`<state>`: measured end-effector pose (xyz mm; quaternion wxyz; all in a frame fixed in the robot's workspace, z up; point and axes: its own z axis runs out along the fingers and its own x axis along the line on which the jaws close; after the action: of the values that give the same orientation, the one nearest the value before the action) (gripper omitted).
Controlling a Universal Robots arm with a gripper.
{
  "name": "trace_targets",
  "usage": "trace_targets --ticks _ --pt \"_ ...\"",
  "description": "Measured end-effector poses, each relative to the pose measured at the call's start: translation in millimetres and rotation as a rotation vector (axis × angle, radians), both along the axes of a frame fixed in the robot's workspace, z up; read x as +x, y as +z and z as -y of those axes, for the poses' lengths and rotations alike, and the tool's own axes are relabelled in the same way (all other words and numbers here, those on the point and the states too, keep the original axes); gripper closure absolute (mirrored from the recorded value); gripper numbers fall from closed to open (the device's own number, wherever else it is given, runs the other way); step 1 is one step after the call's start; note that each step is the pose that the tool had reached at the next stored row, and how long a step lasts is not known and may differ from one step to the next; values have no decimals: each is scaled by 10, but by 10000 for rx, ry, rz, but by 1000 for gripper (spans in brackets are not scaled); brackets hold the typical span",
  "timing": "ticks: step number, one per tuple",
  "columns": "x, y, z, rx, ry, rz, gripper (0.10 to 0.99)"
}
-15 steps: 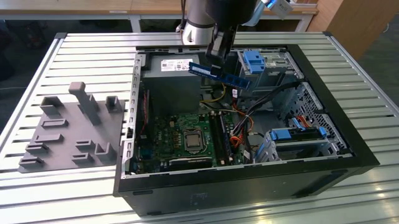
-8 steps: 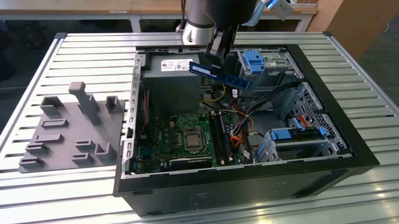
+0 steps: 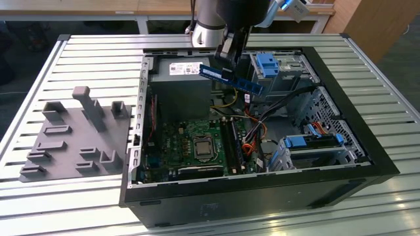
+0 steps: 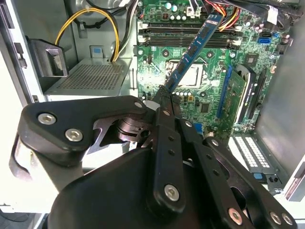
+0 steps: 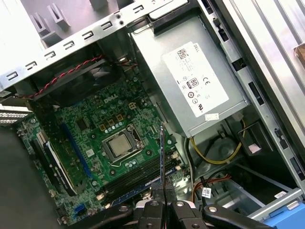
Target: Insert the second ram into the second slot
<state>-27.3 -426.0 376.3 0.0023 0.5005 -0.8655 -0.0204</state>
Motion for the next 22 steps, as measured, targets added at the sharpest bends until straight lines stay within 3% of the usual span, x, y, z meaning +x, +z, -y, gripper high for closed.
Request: trace_targets --ticks 22 --pt "0 0 0 -1 -568 0 965"
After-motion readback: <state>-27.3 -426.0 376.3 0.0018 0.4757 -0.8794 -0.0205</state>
